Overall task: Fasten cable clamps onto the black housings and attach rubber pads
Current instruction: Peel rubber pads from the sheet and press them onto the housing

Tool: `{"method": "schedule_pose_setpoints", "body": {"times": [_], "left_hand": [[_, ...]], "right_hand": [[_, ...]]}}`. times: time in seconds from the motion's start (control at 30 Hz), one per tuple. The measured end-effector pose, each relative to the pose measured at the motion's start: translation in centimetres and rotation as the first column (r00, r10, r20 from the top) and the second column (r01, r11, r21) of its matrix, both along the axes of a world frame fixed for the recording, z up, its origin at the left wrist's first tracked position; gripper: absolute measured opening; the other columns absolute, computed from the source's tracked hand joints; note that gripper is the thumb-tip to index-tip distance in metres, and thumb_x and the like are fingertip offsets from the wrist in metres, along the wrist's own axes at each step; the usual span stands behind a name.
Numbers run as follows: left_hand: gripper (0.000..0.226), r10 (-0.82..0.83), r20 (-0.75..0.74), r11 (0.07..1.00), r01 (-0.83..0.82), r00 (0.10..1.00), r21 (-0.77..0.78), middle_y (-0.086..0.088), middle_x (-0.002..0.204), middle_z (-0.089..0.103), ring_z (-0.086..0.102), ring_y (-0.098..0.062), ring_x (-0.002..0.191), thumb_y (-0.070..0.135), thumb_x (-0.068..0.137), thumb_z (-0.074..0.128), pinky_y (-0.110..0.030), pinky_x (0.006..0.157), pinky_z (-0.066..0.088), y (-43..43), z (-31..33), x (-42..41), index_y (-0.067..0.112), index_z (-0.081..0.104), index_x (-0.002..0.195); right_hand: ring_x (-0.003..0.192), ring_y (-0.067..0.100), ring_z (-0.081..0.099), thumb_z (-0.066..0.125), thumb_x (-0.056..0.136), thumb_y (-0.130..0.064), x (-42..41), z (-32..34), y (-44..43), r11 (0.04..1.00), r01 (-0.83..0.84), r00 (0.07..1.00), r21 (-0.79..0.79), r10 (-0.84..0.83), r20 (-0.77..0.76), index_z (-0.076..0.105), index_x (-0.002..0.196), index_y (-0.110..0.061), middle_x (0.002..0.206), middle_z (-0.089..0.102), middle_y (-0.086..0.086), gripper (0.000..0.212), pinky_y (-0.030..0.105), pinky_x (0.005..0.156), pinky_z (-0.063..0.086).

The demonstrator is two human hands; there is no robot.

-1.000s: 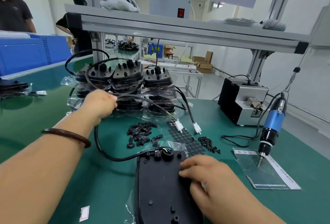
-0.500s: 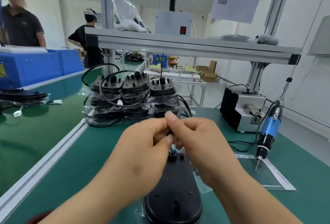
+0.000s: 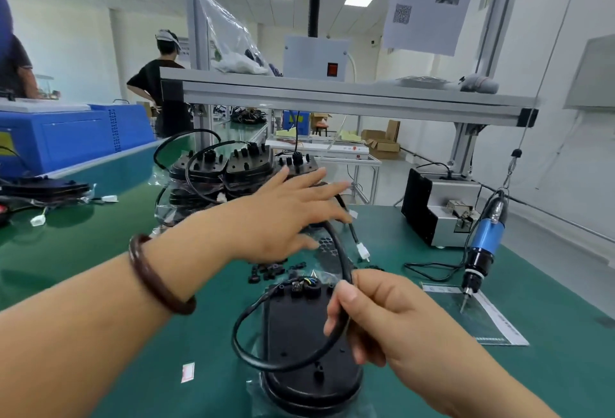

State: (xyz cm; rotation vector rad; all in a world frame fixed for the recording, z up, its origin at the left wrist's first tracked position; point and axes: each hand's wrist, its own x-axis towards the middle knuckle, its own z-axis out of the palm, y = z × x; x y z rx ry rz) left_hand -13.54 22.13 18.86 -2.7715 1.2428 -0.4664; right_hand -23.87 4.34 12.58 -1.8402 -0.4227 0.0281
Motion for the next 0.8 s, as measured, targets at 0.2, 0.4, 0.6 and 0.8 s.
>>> {"method": "schedule_pose_setpoints", "body": {"times": [0.2,0.4,0.6,0.8], "left_hand": [[0.009,0.149,-0.29,0.968,-0.2,0.945,-0.153,0.012,0.084,0.068,0.058,0.005,0.069,0.041,0.095,0.047,-0.019,0.075,0.047,3.2,0.6,1.3,0.041,0.055,0.091],[0.027,-0.311,-0.726,0.274,-0.674,0.613,-0.686,0.0,0.07,0.062,0.06,-0.007,0.057,0.008,0.098,0.046,-0.023,0.054,0.054,2.4,-4.3,-3.4,0.024,0.06,0.116],[0.026,-0.252,-0.778,0.046,-0.796,0.576,-0.604,0.002,0.103,0.072,0.062,-0.01,0.102,0.004,0.096,0.051,-0.03,0.098,0.044,0.4,-10.7,-6.4,0.016,0.069,0.11],[0.037,-0.464,-0.767,-0.182,-0.894,0.444,-0.408,-0.007,0.085,0.073,0.065,-0.018,0.064,-0.004,0.098,0.039,-0.031,0.057,0.051,0.1,-12.3,-7.5,0.015,0.061,0.12]], "right_hand": [[0.047,0.011,0.051,0.049,0.098,-0.011,1.5,-1.8,-2.1,0.949,0.195,0.979,0.249,-0.171,-0.115,0.061,0.082,-0.005,0.065,0.063,0.003,0.021,0.019,0.044,0.039],[0.042,0.009,0.048,0.057,0.093,0.001,5.0,-4.5,-2.2,0.841,0.399,0.914,0.365,-0.33,-0.238,0.056,0.104,-0.01,0.059,0.064,0.004,0.016,0.018,0.041,0.038],[0.056,-0.005,0.06,0.074,0.083,-0.013,6.3,-7.6,-1.5,0.848,0.522,0.849,0.088,-0.507,-0.146,0.075,0.086,-0.022,0.07,0.073,-0.011,0.01,0.014,0.059,0.049],[0.083,0.0,0.066,0.064,0.089,-0.039,5.9,-8.6,-1.3,0.837,0.532,0.843,-0.129,-0.538,-0.018,0.074,0.075,-0.043,0.085,0.072,-0.019,0.017,0.028,0.077,0.054]]}}
